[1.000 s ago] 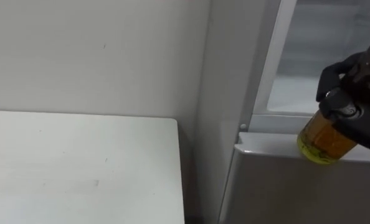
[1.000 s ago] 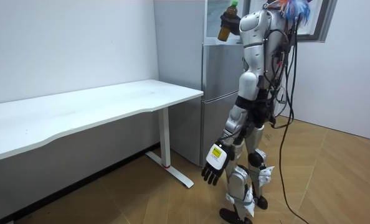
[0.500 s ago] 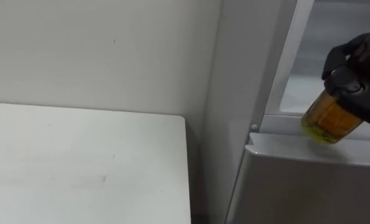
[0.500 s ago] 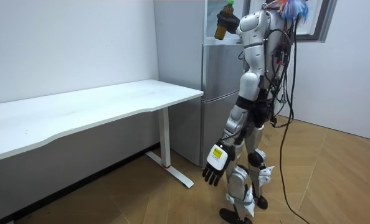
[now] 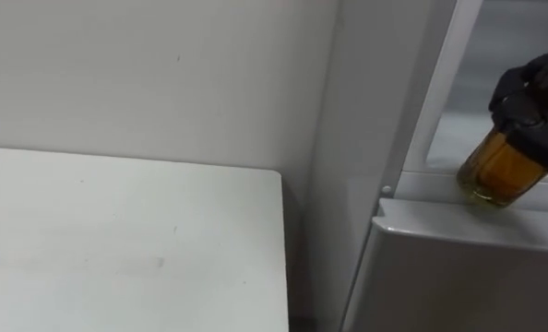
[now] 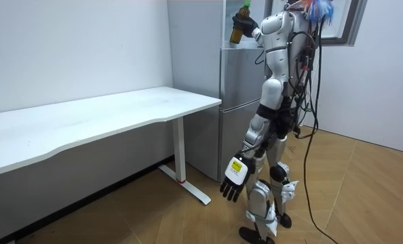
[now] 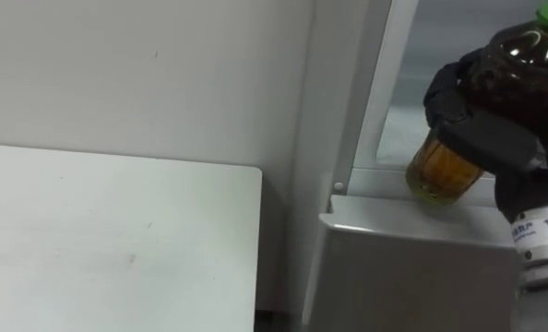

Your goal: Put the bottle in the upper fridge

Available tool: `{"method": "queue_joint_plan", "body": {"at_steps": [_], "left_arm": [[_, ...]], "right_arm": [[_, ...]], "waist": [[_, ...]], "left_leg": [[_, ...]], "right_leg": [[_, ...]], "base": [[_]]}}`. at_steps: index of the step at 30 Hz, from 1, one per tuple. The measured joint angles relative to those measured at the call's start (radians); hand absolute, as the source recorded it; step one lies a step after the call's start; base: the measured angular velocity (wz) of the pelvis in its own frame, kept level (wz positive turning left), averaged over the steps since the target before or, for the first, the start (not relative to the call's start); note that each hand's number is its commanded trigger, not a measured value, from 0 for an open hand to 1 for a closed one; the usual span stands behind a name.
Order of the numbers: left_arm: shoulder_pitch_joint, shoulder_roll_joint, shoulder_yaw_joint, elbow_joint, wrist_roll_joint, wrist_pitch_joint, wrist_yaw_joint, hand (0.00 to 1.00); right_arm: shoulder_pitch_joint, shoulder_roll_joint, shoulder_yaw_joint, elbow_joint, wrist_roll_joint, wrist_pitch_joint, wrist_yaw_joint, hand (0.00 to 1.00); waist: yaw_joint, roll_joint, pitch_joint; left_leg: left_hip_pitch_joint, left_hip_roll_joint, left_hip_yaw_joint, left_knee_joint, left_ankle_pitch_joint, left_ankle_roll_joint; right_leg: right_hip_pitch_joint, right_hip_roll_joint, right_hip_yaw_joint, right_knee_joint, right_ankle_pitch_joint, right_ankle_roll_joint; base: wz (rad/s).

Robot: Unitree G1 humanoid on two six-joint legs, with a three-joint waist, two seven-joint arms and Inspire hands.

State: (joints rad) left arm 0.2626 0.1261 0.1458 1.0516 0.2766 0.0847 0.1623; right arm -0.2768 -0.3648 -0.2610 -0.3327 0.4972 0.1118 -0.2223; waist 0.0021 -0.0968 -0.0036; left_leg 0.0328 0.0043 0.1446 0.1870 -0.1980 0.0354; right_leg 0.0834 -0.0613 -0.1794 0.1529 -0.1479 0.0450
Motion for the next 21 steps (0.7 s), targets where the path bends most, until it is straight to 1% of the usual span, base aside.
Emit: {"method": "queue_joint_plan", "body": {"at_steps": [8,11,12,13,15,16,18,19,21], "left_arm": [[0.003,0.001,0.002,-0.009,0.000,0.003,0.001,0.00],[0.003,0.001,0.003,-0.009,0.000,0.000,0.001,0.00],[0.004,0.001,0.005,-0.010,0.000,0.000,0.001,0.00],[0.005,0.001,0.006,-0.010,0.000,0.001,0.002,0.00],[0.006,0.001,0.006,-0.010,0.000,0.004,0.001,0.00],[0.004,0.001,0.007,-0.010,0.000,0.004,0.001,0.00],[0.005,0.001,0.008,-0.013,-0.001,0.004,0.001,0.00],[0.006,0.002,0.007,-0.013,-0.001,0.004,0.002,0.00],[0.006,0.004,0.007,-0.013,-0.001,0.004,0.003,0.00]], "right_arm": [[-0.026,-0.001,0.001,0.007,0.008,0.000,-0.056,1.00],[-0.068,-0.042,0.001,0.040,0.007,0.000,-0.082,1.00],[-0.080,-0.063,0.001,0.049,0.007,0.000,-0.097,1.00],[-0.095,-0.074,0.000,0.058,0.008,0.000,-0.108,1.00],[-0.111,-0.079,0.000,0.072,0.009,0.000,-0.123,1.00],[-0.119,-0.090,0.000,0.092,0.012,0.000,-0.127,1.00],[-0.128,-0.108,0.000,0.118,0.019,0.003,-0.131,1.00],[-0.145,-0.111,0.000,0.131,0.021,0.012,-0.136,1.00],[-0.173,-0.111,0.000,0.148,0.022,0.019,-0.146,1.00]], "waist": [[0.000,0.003,-0.0018],[0.000,0.001,-0.0010],[0.000,-0.001,0.0003],[0.000,-0.004,0.0020],[-0.001,-0.010,0.0036],[-0.007,-0.014,0.0031],[-0.006,-0.021,0.0024],[-0.007,-0.025,0.0030],[-0.011,-0.030,0.0018]], "left_leg": [[-0.004,-0.001,-0.008,0.008,0.000,0.000],[-0.002,-0.002,-0.009,0.008,0.000,0.000],[-0.002,-0.002,-0.010,0.008,0.000,0.000],[-0.003,-0.002,-0.011,0.008,0.001,-0.001],[-0.004,-0.002,-0.013,0.008,0.001,-0.002],[-0.005,-0.002,-0.016,0.008,0.002,-0.002],[-0.007,-0.002,-0.018,0.008,0.002,-0.003],[-0.008,-0.002,-0.019,0.008,0.002,-0.003],[-0.013,-0.002,-0.019,0.008,0.002,-0.003]], "right_leg": [[-0.001,0.000,-0.003,0.000,0.000,0.000],[0.002,-0.001,-0.010,0.000,0.000,0.000],[0.002,-0.001,-0.012,0.000,0.000,0.000],[0.003,-0.001,-0.014,0.000,0.000,0.000],[0.002,0.001,-0.016,0.000,0.000,0.000],[0.002,0.001,-0.019,0.000,0.000,0.000],[0.001,0.001,-0.023,0.001,0.000,0.000],[-0.001,0.001,-0.023,0.002,0.000,0.000],[-0.006,0.001,-0.023,0.002,0.000,0.000]], "base": [[0.01],[0.00],[0.03],[0.00],[0.02],[0.06],[0.03],[0.00],[0.00]]}}
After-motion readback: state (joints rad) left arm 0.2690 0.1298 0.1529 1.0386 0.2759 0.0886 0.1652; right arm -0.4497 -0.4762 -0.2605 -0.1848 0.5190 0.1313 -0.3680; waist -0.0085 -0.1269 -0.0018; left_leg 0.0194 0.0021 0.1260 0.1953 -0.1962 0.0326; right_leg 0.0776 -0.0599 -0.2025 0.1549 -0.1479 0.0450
